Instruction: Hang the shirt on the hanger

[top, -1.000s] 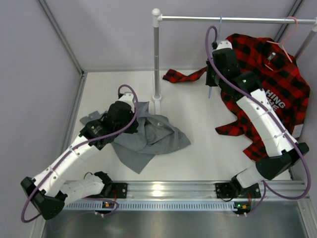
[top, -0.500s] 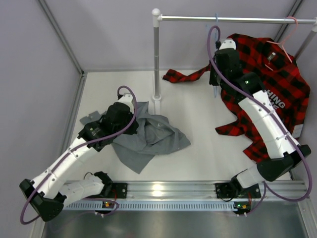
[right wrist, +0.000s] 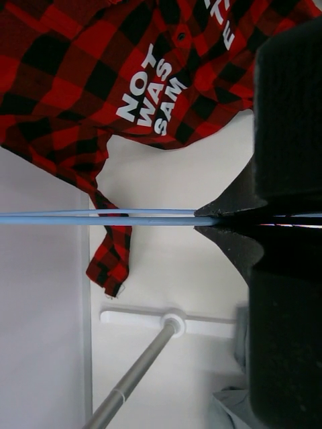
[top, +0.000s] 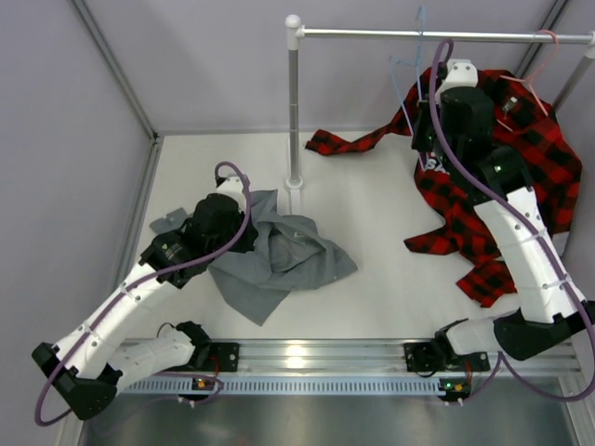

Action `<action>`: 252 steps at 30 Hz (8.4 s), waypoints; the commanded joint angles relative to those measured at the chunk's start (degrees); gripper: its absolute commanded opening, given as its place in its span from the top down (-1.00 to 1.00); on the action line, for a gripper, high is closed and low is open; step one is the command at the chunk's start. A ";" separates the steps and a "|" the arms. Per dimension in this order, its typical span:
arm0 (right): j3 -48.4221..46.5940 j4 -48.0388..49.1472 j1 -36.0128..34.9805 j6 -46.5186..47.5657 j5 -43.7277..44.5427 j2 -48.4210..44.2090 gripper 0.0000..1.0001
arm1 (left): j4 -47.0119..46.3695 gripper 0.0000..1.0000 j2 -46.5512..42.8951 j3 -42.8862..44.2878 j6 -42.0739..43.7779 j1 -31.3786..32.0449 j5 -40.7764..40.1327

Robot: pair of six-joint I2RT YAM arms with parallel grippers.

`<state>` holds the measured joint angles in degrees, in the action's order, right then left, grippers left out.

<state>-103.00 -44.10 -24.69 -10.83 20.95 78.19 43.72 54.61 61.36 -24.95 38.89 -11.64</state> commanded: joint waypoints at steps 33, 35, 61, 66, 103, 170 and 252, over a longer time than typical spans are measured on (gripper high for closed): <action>49.91 10.78 1.66 -0.95 -58.39 -43.82 1.00 | -9.80 1.00 23.25 11.06 -4.23 -12.26 1.17; 51.66 12.10 1.66 -2.35 -61.37 -45.58 1.00 | -10.33 1.00 24.14 11.85 -4.23 -12.97 2.76; 55.54 16.05 1.66 -4.37 -52.24 -41.02 1.00 | -13.40 1.00 20.36 10.10 -6.78 -13.05 14.97; 55.80 19.30 1.57 -6.47 -49.95 -39.08 1.00 | -13.58 1.00 17.56 8.78 -6.69 -12.97 17.17; 77.68 97.50 -25.85 -13.78 -24.91 -27.92 1.00 | 5.32 1.00 13.50 34.95 8.07 12.70 15.94; 81.56 85.32 -25.67 -7.72 -43.71 -51.03 1.00 | 15.60 1.00 23.96 48.24 63.53 10.94 52.33; 47.19 37.33 -5.63 -16.16 -25.32 -28.01 1.00 | -15.16 1.00 -1.01 13.87 36.38 11.03 0.92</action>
<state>-52.71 -4.03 -31.33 -29.50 -0.97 51.37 30.15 50.98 74.59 10.66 49.98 -4.47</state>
